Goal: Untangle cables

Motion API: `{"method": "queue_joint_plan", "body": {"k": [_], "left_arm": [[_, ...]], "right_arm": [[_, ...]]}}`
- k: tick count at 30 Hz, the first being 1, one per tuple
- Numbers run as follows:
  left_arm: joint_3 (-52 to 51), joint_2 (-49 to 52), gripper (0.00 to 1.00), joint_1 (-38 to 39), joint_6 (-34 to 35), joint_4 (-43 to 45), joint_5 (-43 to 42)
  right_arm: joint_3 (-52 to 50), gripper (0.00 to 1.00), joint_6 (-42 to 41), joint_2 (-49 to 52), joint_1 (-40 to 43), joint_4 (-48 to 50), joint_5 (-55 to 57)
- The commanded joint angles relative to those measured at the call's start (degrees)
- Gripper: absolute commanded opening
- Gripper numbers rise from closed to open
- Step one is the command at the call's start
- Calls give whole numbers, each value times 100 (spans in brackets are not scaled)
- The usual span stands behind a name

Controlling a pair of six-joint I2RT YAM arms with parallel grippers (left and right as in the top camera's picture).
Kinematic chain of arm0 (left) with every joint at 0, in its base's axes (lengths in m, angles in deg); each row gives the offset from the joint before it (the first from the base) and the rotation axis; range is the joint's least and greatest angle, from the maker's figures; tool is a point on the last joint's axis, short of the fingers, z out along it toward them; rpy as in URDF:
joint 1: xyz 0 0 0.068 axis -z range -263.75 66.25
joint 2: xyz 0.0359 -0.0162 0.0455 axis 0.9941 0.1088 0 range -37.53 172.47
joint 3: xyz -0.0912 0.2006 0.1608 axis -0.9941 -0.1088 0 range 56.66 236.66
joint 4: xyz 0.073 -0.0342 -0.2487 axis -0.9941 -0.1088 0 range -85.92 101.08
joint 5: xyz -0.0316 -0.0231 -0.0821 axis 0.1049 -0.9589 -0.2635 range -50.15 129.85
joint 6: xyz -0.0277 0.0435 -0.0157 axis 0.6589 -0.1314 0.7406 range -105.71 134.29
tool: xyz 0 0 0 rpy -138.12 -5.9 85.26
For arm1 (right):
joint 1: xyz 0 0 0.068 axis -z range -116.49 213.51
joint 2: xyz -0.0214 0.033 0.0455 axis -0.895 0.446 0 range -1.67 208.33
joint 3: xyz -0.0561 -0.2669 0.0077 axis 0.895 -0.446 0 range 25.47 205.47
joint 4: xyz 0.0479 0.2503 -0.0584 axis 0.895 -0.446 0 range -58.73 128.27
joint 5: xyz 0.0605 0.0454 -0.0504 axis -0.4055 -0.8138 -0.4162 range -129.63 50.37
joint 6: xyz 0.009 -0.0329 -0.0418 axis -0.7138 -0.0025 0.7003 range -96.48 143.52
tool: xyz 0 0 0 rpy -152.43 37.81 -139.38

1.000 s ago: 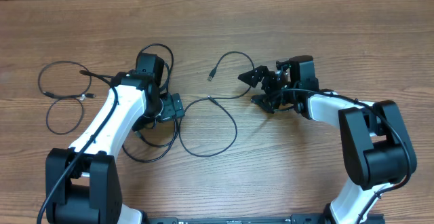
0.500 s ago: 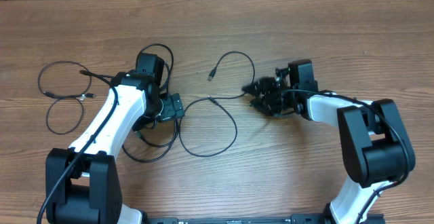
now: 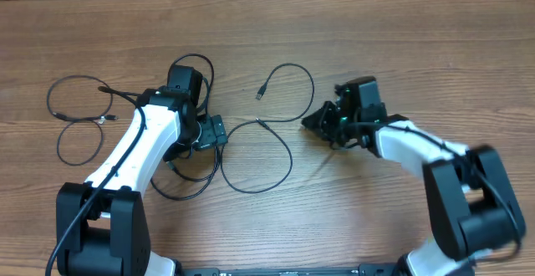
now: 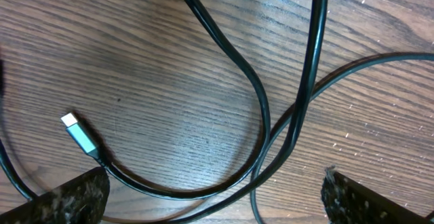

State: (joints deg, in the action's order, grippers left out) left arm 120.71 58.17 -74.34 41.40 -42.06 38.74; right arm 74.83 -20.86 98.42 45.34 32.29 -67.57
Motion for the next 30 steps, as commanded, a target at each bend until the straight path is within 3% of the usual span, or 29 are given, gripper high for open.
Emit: {"method": "queue_joint_plan", "body": {"k": [1,3,5,8,14,16,22,30], "left_arm": [[-26,31,99,37,35,-9,-39],[-26,31,100,37,35,-9,-37],[-26,31,100,37,35,-9,-39],[-26,31,100,37,35,-9,-39],[-26,31,100,37,35,-9,-37],[-26,31,100,37,35,-9,-37],[-26,31,100,37,35,-9,-37],[-26,31,99,37,35,-9,-37]], "right_arm": [[-11,11,146,-542,-549,-85,1611],[-11,13,149,-614,-811,-42,2000],[-11,26,367,-619,-1137,131,2297],[-11,66,415,-619,-1403,293,2420],[-13,73,417,-616,-1478,369,2516],[-13,97,420,-616,-1471,256,2944],[-13,100,407,-616,-1285,-306,4334],[-13,100,219,-619,-750,-498,4177]]}}
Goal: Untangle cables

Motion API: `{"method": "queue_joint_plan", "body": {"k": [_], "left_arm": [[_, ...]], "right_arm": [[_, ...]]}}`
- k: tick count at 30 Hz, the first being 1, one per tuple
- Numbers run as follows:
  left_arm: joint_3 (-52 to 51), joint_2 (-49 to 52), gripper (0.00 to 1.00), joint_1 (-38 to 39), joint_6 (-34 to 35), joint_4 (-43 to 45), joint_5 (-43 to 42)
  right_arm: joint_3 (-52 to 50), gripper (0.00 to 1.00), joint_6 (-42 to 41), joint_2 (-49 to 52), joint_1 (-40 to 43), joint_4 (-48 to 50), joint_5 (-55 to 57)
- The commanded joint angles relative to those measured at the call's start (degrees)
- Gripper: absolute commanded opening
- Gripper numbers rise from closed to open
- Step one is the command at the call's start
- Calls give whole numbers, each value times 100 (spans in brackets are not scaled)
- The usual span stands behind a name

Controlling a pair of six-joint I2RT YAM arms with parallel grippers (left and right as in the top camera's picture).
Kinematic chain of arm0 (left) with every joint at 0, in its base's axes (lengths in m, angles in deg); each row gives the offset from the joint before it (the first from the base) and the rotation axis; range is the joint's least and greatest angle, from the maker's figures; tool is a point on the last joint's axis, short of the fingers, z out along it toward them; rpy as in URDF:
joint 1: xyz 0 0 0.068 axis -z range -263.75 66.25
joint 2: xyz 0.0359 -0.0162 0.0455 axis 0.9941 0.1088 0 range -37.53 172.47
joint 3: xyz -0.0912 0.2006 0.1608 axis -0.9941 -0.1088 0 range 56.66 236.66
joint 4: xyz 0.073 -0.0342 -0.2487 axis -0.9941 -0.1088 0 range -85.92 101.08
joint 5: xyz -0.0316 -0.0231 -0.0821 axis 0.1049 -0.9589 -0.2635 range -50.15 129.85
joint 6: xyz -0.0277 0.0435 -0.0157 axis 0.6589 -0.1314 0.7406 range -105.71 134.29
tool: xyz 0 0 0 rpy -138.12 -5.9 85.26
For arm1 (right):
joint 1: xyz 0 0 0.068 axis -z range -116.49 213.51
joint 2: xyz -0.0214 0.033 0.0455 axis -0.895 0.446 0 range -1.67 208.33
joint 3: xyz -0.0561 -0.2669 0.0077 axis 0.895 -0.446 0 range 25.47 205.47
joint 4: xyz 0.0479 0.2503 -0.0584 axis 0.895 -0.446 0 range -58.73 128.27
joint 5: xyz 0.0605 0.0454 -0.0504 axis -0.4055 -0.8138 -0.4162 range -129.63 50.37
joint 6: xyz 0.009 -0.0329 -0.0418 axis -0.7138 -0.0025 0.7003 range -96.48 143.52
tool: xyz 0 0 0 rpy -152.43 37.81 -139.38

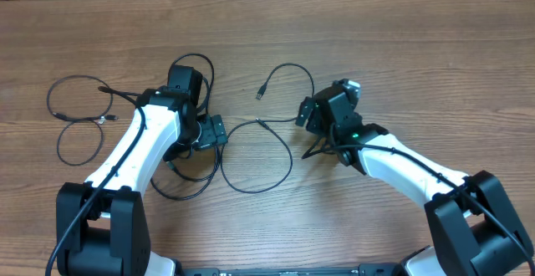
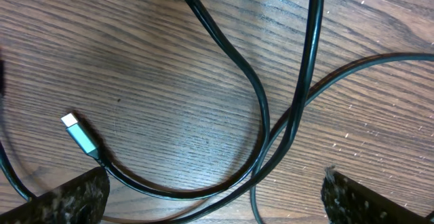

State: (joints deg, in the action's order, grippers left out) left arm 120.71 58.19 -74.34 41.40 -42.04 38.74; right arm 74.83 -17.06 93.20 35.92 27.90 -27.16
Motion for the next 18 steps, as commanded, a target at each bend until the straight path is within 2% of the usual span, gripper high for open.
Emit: {"method": "queue_joint_plan", "body": {"k": [1,3,6,8,11,18], "left_arm": [[-26,28,100,37,33,-11,-37],[-26,28,100,37,-286,-46,199],[-26,28,100,37,-682,-61,522],[-26,28,100,37,-680,-55,516],[-26,28,100,37,-741,-52,614],[-26,28,100,37,-739,105,551]], "right_arm": [[-13,100,-472,-101,343,-197,138],[-13,100,-946,-103,732,-463,-92],[-13,100,-957,-101,1456,-743,-750],[-13,100,-874,-101,1982,-1115,-944],[-13,100,-566,-101,2767,-1740,-645],[-13,100,-544,-101,3799,-1825,-605]]}}
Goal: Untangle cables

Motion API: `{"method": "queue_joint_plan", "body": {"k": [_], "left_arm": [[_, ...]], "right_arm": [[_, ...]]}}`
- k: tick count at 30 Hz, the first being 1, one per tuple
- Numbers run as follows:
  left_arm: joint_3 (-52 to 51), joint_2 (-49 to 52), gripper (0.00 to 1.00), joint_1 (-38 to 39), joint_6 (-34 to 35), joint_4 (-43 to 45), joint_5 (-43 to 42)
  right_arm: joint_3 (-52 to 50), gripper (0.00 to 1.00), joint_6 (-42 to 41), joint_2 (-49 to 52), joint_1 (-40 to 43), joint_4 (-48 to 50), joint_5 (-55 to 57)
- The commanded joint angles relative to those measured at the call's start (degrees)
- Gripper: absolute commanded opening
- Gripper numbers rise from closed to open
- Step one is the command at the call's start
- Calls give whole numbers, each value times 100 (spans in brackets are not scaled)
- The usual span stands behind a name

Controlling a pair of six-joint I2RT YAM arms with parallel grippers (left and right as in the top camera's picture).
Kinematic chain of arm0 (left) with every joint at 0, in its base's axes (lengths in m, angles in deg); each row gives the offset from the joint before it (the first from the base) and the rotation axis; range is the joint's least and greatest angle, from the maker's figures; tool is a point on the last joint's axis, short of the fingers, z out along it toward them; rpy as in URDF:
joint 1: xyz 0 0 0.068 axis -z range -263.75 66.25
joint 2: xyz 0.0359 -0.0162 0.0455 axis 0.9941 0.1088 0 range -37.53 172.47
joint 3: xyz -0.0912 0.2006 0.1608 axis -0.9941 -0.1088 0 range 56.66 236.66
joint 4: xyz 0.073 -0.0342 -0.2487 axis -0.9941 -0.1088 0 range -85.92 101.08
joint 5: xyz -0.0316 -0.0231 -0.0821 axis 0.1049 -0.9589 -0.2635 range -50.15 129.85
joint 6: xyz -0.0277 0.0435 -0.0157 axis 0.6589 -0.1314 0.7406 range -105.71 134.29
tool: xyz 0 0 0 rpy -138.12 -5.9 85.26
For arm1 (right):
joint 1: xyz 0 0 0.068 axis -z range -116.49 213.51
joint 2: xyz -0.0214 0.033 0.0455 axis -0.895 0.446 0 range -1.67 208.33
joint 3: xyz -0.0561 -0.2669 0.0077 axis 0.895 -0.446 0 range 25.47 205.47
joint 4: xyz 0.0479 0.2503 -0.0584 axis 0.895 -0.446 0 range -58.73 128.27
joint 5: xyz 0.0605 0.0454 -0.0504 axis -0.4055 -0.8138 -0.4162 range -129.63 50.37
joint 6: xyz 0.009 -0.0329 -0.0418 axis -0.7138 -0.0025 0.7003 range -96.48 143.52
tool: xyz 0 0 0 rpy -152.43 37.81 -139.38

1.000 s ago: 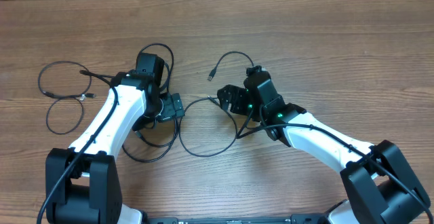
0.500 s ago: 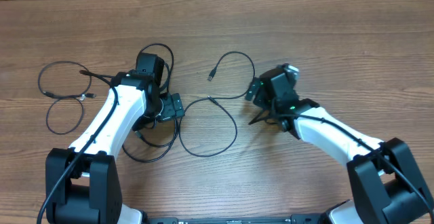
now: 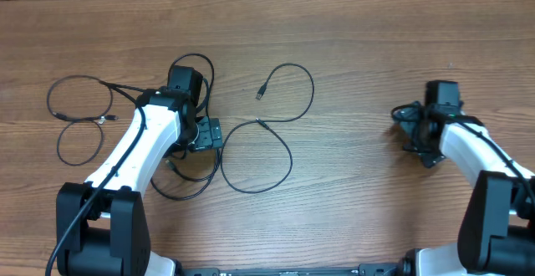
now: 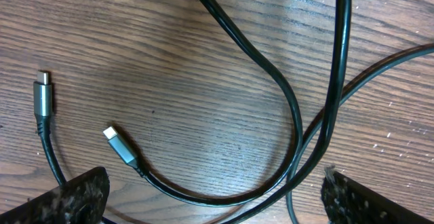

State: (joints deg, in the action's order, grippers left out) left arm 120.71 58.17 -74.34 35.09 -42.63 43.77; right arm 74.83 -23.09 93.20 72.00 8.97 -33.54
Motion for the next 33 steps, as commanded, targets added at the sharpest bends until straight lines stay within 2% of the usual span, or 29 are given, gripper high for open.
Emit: {"method": "queue_joint_plan", "body": {"k": [1,5,6,8,10,11,14,16,20,23,33], "left_arm": [[-26,31,100,37,-105,293,4],[-42,57,100,55,557,931,-1222],[-76,66,99,101,411,1091,-1674],[-168,68,62,262,44,1392,-2120],[-262,70,18,479,37,1633,-2109],[-299,72,8,592,39,1718,-2085],[-323,74,9,968,39,1821,-1703],[-323,74,13,1185,42,1840,-1215],[-323,127,14,1499,-28,1969,-372],[-323,251,17,1550,-269,2107,-345],[-260,619,31,1399,-321,2433,24]], "right_arm": [[-13,100,52,-101,221,79,20],[-13,100,59,-101,245,92,26],[-13,100,59,-101,245,92,28],[-13,100,61,-101,245,92,26],[-13,100,61,-101,245,92,28],[-13,100,59,-101,245,92,28],[-13,100,59,-101,245,92,28],[-13,100,59,-101,245,92,26],[-13,100,59,-101,245,92,26],[-13,100,61,-101,245,92,26],[-13,100,61,-101,245,90,28]]}}
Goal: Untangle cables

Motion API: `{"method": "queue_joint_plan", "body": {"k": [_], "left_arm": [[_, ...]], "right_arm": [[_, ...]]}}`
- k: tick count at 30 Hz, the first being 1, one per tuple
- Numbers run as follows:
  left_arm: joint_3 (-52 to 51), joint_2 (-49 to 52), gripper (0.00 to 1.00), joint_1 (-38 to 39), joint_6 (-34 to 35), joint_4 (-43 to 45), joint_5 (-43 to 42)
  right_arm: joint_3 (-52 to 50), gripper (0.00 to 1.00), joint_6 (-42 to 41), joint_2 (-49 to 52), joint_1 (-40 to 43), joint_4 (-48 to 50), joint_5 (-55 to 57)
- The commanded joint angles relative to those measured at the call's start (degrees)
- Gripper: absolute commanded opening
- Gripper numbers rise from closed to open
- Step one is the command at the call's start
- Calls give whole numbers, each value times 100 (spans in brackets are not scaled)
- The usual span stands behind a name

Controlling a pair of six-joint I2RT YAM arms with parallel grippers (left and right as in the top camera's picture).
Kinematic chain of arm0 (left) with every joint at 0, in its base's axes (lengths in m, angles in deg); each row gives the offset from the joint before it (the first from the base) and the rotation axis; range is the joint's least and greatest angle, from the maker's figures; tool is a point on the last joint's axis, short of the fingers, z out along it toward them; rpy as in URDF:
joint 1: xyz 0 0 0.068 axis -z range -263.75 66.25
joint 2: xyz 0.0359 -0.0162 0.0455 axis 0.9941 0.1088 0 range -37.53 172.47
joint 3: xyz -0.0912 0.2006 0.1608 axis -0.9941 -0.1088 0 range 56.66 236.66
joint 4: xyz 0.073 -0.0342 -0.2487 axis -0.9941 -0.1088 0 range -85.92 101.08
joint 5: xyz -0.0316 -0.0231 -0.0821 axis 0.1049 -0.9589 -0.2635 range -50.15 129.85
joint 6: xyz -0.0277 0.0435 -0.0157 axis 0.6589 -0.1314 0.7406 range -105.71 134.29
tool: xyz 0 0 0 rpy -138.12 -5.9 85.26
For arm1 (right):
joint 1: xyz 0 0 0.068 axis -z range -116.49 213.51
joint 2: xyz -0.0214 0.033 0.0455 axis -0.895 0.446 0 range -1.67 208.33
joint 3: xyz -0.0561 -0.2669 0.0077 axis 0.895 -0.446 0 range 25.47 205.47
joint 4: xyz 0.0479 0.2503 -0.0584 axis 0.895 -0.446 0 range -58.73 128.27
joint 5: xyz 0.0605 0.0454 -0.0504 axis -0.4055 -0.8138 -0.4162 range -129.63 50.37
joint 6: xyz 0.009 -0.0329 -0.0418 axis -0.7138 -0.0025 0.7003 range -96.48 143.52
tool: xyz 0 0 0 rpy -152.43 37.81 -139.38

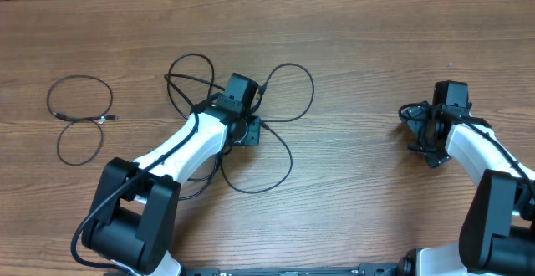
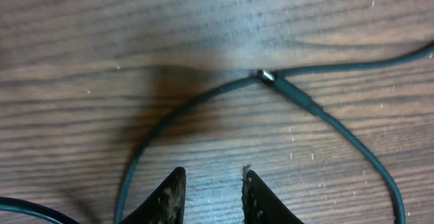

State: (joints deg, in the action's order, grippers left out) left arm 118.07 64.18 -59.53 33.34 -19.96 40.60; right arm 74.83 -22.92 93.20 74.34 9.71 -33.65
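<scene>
Black cables lie looped and crossing in the middle of the table (image 1: 351, 25), the biggest loop (image 1: 284, 155) toward the front. My left gripper (image 1: 249, 132) sits low over this tangle, its fingers (image 2: 169, 195) a narrow gap apart with bare wood between them. Just ahead of them a thin cable (image 2: 169, 112) curves to a connector tip (image 2: 268, 76). My right gripper (image 1: 425, 134) is at the far right, with a thin black curl (image 1: 407, 110) beside it. Its jaws cannot be made out.
A separate thin cable in two small loops (image 1: 79, 113) lies at the far left. A further black loop (image 1: 188, 75) sits behind the left arm. The wooden table's back edge runs along the top.
My left gripper has moved right from the left cluster of cables to the connector in the middle, and its fingers stand much closer together. The loops around it have shifted. The right arm has hardly moved.
My left gripper hung wide open over crossing cables left of centre while my right gripper was near the middle cable. Then the right gripper was at the far right. Now the left gripper is at the middle connector, its gap narrow.
</scene>
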Motion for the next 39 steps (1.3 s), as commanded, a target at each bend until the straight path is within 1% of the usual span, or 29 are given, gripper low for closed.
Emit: {"method": "queue_joint_plan", "body": {"k": [1,4,14,20,22,23,25,28,34,36,39], "left_arm": [[4,20,31,-105,-289,267,369],[2,20,33,-179,-610,407,374],[24,363,31,-339,-1075,413,238],[24,675,31,-339,-1646,348,236],[24,686,22,-337,-1781,144,212],[24,686,15,-330,-1786,46,214],[22,688,12,-293,-1786,-195,151],[22,688,4,-219,-1803,-474,-31],[26,688,4,-44,-1757,-1113,-645],[26,686,4,-17,-1617,-1211,-699],[61,686,4,-20,-1591,-1307,-702]], "right_arm": [[-13,100,44,-101,11,17,39],[-13,100,42,-101,11,17,37],[-13,100,42,-101,11,17,39],[-13,100,42,-101,11,17,37],[-13,100,42,-101,11,17,39],[-13,100,42,-101,11,17,37],[-13,100,42,-101,11,17,39],[-13,100,42,-101,11,17,39],[-13,100,42,-101,11,17,39],[-13,100,42,-101,11,17,39],[-13,100,42,-101,11,17,39]]}}
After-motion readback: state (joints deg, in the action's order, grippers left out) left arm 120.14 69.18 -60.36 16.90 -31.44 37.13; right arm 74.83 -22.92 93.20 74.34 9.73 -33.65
